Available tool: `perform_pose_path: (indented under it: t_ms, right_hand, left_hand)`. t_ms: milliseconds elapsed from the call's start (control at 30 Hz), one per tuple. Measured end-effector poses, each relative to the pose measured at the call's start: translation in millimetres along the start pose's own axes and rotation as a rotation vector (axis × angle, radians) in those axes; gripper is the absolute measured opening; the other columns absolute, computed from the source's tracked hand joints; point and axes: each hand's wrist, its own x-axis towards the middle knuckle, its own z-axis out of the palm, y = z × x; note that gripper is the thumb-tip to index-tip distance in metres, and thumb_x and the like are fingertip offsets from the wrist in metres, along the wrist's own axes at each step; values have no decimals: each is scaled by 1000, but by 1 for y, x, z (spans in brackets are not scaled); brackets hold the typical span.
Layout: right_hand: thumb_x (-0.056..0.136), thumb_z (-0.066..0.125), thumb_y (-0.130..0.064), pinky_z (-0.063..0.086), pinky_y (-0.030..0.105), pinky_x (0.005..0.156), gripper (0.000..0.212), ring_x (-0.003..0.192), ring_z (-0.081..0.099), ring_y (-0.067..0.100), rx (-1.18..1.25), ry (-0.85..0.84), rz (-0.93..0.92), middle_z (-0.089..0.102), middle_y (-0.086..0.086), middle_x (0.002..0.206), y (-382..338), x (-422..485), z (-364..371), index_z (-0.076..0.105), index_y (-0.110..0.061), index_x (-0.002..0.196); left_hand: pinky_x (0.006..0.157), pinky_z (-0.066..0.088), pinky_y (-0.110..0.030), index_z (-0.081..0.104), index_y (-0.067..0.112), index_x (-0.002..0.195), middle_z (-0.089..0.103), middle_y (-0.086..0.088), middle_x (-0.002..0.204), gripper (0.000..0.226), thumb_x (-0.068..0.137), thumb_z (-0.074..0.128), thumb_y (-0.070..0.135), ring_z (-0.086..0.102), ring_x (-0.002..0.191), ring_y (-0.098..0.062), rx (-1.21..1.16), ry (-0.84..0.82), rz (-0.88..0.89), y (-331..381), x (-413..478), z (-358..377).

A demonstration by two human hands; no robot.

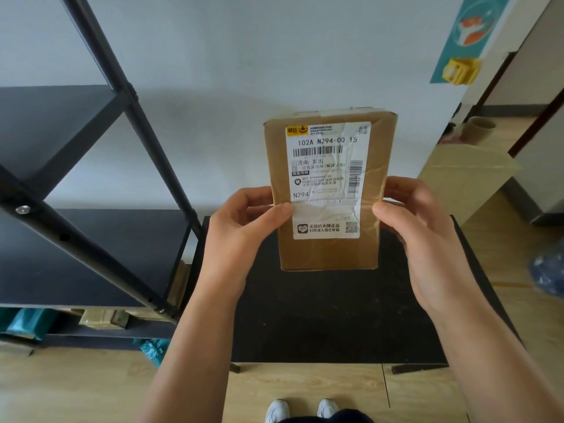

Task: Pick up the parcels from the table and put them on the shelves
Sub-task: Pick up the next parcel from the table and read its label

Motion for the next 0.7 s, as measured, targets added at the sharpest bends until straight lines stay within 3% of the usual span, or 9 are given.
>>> perform_pose_path:
  t_ms: [167, 267, 400, 700]
  right_hand:
    - [89, 66, -37, 51, 28, 85, 28, 100, 69, 4, -34, 24, 37, 74, -7, 106, 1, 0, 3, 65, -23, 113]
    - [88, 63, -42, 50, 22, 76, 30, 92, 69, 0, -55, 37, 84, 74, -7, 100, 2, 2, 5, 66, -21, 108]
    - [87, 61, -50, 50, 20, 71, 33, 90, 70, 3, -87, 43, 155, 74, -8, 98, 6, 5, 4, 65, -23, 106]
    - [89, 58, -50, 53, 21, 68, 33, 82, 72, 2, -68, 40, 207, 75, -7, 93, 7, 7, 0, 65, -22, 104]
  left_hand:
    - [85, 56, -29, 73, 17, 100, 80, 3, 93, 25, 83, 73, 35, 75, 90, -11, 19, 69, -27, -4, 2, 5]
    - [74, 54, -21, 72, 17, 94, 79, 5, 88, 27, 85, 69, 42, 75, 85, -8, 21, 119, -68, -8, 3, 11]
    - [76, 55, -24, 70, 11, 97, 79, 1, 91, 37, 85, 68, 46, 74, 89, -14, 47, 124, -113, -10, 4, 15]
    - [69, 53, -21, 67, 9, 97, 77, 2, 87, 41, 85, 66, 48, 73, 82, -11, 100, 129, -120, -11, 5, 22]
